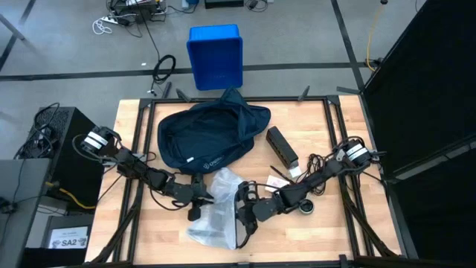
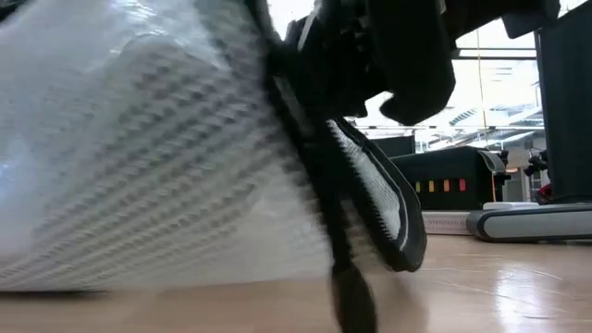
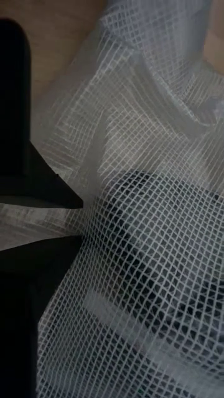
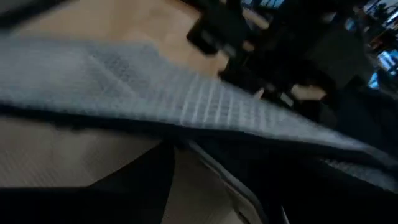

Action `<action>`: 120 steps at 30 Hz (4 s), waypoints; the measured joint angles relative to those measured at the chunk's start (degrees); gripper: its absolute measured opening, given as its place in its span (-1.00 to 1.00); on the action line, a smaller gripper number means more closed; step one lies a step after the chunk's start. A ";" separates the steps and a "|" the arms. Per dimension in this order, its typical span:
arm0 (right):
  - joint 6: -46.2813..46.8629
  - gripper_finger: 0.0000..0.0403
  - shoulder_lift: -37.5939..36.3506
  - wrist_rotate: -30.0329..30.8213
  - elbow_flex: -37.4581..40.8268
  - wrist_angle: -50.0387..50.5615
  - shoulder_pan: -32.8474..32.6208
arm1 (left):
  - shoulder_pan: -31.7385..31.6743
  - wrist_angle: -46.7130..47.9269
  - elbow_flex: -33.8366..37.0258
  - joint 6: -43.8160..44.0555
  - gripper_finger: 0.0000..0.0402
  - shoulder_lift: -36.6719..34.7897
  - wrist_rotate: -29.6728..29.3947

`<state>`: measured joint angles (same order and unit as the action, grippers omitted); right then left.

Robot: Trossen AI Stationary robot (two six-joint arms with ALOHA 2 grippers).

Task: Unpack backpack
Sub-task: Remove the black calculator from the white mesh envelope, then remove the black pen from the white mesh envelope

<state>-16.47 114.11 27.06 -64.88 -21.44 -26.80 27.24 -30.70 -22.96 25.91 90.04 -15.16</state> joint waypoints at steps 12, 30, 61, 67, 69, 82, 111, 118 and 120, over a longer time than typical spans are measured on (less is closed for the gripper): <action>2.39 -0.51 -0.11 2.11 -0.09 5.34 0.38 | -0.03 -0.47 0.01 0.02 -0.69 -0.04 -0.13; 10.80 -0.84 -14.50 7.91 0.07 29.02 -7.10 | 0.02 -0.30 0.00 -0.32 -0.69 -0.04 0.24; 61.10 -0.35 -28.07 7.82 1.57 86.26 -13.45 | 0.02 0.15 0.00 -0.35 -0.69 -0.04 0.04; 60.34 0.14 -28.03 5.90 0.37 86.28 -14.09 | 0.02 0.17 0.00 -0.22 -0.69 -0.02 0.05; 60.33 0.24 -28.04 5.87 -0.51 86.28 -14.46 | 0.02 0.17 0.00 -0.21 -0.69 -0.02 0.06; 44.35 0.09 -28.01 5.64 -1.50 58.35 -15.27 | 0.02 0.17 0.00 -0.17 -0.69 -0.02 -0.15; 23.83 -0.39 -5.73 -6.48 8.66 -1.79 1.86 | -1.73 -10.49 -1.98 -12.20 -0.69 -1.67 -2.55; 23.89 -0.30 -5.82 -6.81 8.64 -1.44 4.84 | 0.07 -10.20 -4.86 -12.24 -0.69 -2.75 2.42; 23.89 -0.27 -5.82 -9.79 8.66 -1.79 4.64 | 1.38 -10.19 -5.25 -12.24 -0.69 -2.75 2.43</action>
<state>7.42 108.29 17.27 -56.23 -23.23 -22.16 28.63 -40.88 -28.21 13.67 87.29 -12.73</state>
